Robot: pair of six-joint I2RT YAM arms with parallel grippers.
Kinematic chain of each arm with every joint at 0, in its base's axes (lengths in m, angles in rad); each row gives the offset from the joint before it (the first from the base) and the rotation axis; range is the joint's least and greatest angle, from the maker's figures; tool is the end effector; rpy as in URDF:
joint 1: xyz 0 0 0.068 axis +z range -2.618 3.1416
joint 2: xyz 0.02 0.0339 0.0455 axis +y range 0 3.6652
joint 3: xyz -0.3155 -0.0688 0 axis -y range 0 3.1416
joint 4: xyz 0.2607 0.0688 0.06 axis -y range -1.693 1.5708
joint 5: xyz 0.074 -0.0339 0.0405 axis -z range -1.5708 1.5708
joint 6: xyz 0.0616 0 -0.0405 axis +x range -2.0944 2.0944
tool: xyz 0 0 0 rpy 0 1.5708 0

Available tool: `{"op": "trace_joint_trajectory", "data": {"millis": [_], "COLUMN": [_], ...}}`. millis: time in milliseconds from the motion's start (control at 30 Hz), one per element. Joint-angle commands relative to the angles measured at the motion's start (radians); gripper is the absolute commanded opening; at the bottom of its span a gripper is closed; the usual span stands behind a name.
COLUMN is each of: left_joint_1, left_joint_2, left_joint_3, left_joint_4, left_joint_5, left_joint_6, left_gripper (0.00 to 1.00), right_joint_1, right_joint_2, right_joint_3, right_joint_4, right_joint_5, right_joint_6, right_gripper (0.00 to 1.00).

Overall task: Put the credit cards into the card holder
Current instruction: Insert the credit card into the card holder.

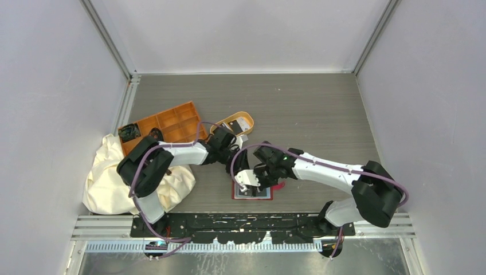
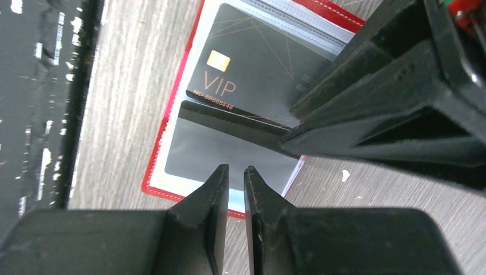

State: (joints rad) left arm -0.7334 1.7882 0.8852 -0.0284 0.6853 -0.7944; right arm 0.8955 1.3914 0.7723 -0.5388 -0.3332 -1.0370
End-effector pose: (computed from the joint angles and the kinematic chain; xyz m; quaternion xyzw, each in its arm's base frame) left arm 0.2482 -0.2761 0.1564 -0.0783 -0.8969 0.4351 0.0069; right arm 0.1492 0.2186 0.2004 -0.8135 0.5206 0.1476 0.2131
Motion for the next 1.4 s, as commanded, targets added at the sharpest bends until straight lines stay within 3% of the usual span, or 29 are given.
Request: {"op": "trace_joint_trajectory", "data": {"millis": [0, 133, 267, 400, 533, 867, 1100, 1367], "left_joint_1": [0.009, 0.009, 0.003, -0.010, -0.014, -0.061, -0.059, -0.042], "left_joint_2": [-0.093, -0.150, -0.238, -0.326, -0.374, -0.268, -0.247, -0.248], "left_joint_3": [0.018, 0.035, 0.005, -0.092, -0.215, -0.262, -0.319, -0.386], "left_joint_4": [-0.104, -0.184, -0.191, -0.089, 0.089, 0.247, 0.252, 0.352], "left_joint_5": [-0.074, -0.137, -0.188, -0.242, -0.271, -0.235, -0.267, -0.249], "left_joint_6": [0.046, 0.082, 0.083, 0.043, -0.004, -0.039, -0.042, -0.052], "left_gripper": [0.27, 0.27, 0.23, 0.15, 0.06, 0.04, 0.03, 0.03], "right_joint_1": [-0.060, -0.132, -0.192, -0.174, -0.059, 0.055, 0.034, -0.046], "right_joint_2": [-0.092, -0.132, -0.131, -0.116, -0.083, 0.085, 0.110, 0.057], "right_joint_3": [0.066, 0.069, 0.082, 0.057, 0.031, 0.061, 0.060, 0.075], "right_joint_4": [-0.098, -0.147, -0.179, -0.121, 0.073, 0.161, 0.043, -0.049], "right_joint_5": [-0.193, -0.278, -0.317, -0.343, -0.212, -0.054, -0.038, -0.132], "right_joint_6": [-0.006, -0.035, -0.047, -0.057, 0.071, 0.150, 0.060, 0.036], "right_gripper": [0.23, 0.31, 0.32, 0.32, 0.31, 0.29, 0.26, 0.23]}}
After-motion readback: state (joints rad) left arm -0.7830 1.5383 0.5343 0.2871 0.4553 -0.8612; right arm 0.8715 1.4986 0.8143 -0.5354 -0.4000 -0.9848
